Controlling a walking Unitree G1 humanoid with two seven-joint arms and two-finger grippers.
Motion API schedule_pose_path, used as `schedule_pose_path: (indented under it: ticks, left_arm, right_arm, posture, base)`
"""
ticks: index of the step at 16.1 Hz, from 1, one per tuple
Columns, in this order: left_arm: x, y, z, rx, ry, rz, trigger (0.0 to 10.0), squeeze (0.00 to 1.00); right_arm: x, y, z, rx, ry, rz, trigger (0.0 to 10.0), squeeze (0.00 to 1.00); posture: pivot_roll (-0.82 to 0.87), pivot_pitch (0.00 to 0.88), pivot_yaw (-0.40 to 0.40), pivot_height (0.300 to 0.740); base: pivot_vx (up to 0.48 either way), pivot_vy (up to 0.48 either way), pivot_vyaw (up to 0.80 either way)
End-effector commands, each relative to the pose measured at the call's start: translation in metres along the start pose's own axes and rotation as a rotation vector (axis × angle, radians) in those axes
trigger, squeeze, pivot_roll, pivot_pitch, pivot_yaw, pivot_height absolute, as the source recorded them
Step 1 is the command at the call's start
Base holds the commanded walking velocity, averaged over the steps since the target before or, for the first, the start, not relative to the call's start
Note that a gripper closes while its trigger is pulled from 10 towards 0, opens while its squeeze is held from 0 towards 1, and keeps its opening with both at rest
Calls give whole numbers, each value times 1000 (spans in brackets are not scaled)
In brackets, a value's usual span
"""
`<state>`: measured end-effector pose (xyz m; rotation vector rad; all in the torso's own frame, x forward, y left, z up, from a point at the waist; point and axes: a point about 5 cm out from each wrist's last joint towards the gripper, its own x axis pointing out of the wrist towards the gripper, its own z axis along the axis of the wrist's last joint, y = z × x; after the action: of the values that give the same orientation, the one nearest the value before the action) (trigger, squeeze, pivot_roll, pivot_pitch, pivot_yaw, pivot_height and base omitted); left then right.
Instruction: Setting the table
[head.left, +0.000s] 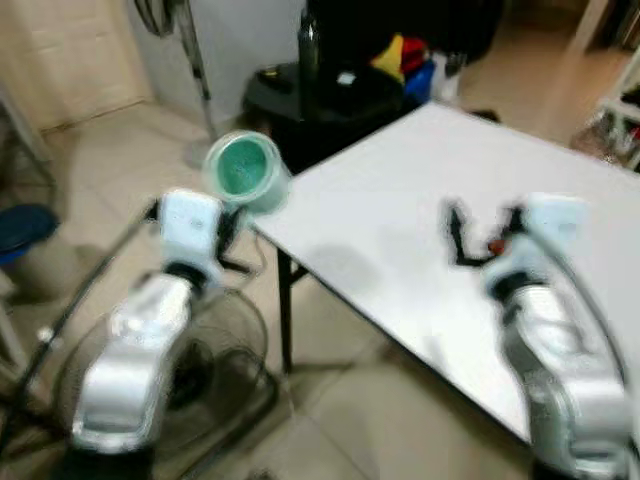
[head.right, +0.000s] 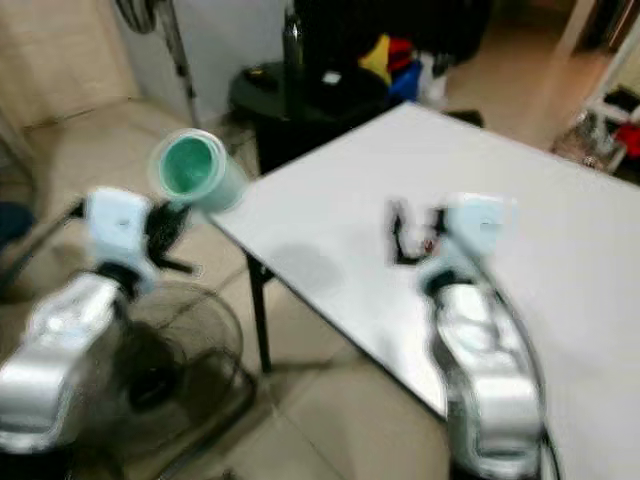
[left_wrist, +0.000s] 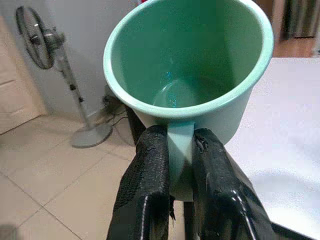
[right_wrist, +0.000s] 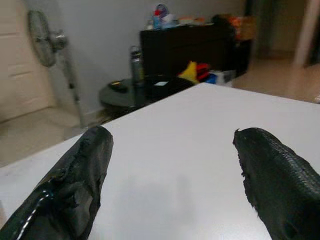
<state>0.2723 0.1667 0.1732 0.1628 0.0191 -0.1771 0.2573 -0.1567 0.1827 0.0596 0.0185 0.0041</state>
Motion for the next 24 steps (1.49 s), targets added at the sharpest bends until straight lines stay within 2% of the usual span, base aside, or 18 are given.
schedule_pose_path:
  ticks: [1, 11, 17, 19, 20, 21, 22, 24]
  left_arm:
    - [2, -7, 4, -2, -24, -21, 10000, 0]
    - [8, -1, 5, 2, -31, -22, 10000, 0]
    - [11, -6, -2, 25, -9, -117, 10000, 0]
    - [17, -12, -6, 62, 9, -198, 10000, 0]
    - [24, -15, -8, 83, 38, -264, 10000, 0]
    - [28, -15, -10, 86, 55, -287, 10000, 0]
    - [42, -18, -18, 90, 139, -354, 10000, 0]
    - [59, -23, -21, 99, 183, -417, 10000, 0]
  right_arm:
    - [0, -8, 1, -8, 6, -24, 10000, 0]
    - [1, -3, 2, 4, 3, -5, 10000, 0]
    - [-2, 4, -2, 11, 20, 35, 10000, 0]
    - [-2, 2, 1, 1, 16, 43, 10000, 0]
    - [-1, 2, 3, -40, 26, 86, 10000, 0]
    - [-1, 2, 5, -63, 20, 111, 10000, 0]
    - [-1, 1, 8, -98, 28, 178, 10000, 0]
    - [-3, -6, 11, -134, 65, 243, 10000, 0]
  posture:
    - [71, 0, 28, 740]
    - [68, 0, 41, 740]
    - [52, 0, 70, 740]
    - [32, 0, 85, 740]
    - [29, 0, 87, 740]
    - [25, 0, 92, 740]
    - [15, 0, 105, 740]
    - [11, 0, 112, 740]
  base:
    - [368, 0, -556]
    - [366, 0, -789]
    - [49, 0, 0]
    - [0, 0, 0]
    - [0, 0, 0]
    - [0, 0, 0]
    - [0, 0, 0]
    - [0, 0, 0]
